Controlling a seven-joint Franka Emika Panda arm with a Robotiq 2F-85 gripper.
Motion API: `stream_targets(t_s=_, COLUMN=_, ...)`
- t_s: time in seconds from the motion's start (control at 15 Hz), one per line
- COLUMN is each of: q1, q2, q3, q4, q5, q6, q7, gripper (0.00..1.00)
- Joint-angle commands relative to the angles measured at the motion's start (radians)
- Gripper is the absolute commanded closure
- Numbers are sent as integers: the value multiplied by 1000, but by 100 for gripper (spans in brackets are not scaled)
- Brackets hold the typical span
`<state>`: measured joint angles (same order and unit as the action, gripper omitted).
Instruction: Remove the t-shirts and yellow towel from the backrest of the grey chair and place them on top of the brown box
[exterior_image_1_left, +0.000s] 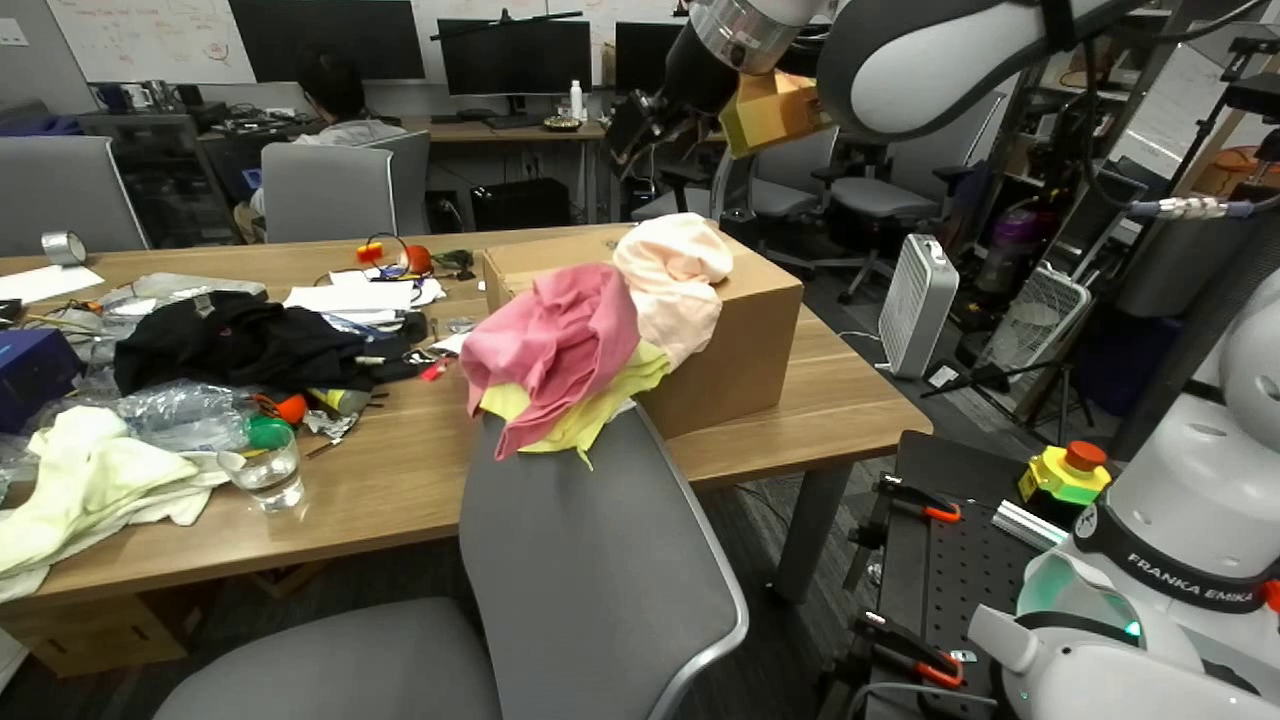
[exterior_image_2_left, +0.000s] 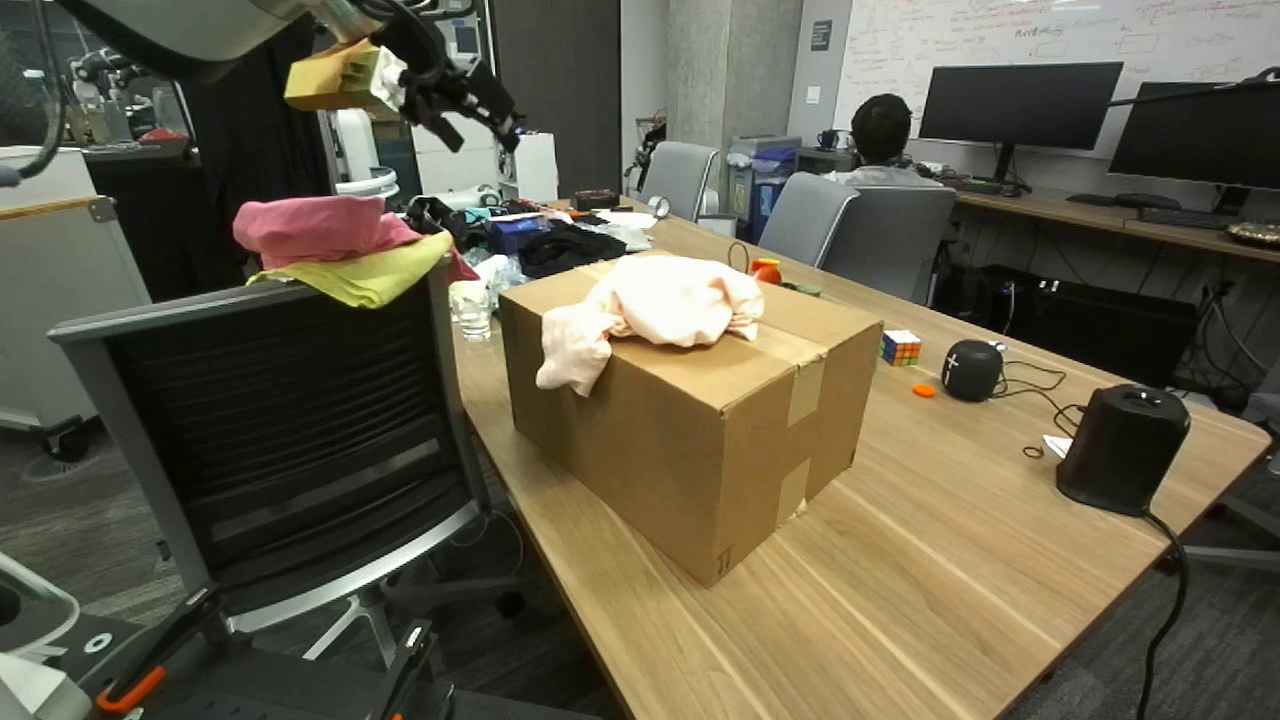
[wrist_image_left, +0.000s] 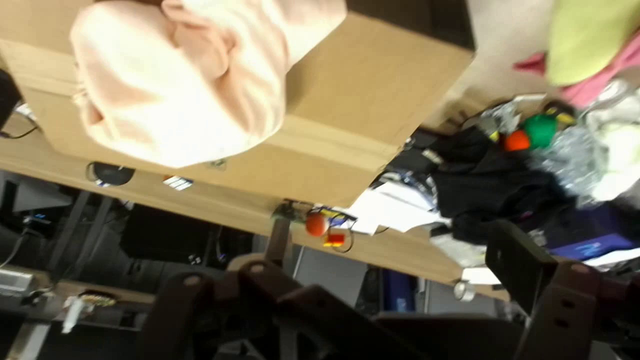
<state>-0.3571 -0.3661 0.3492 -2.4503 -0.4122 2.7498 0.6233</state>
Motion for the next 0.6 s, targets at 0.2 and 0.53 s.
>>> stream_targets(t_s=0.2, q1=338, q2=-159, q3=-182, q4=-23, q5=274, q6=-311, q7=-363, gripper=0)
stream_targets(t_s=0.53, q1=415, q2=-250, q3=-202, q4=-34, q5=312, q6=-462, q7=-444, gripper=0)
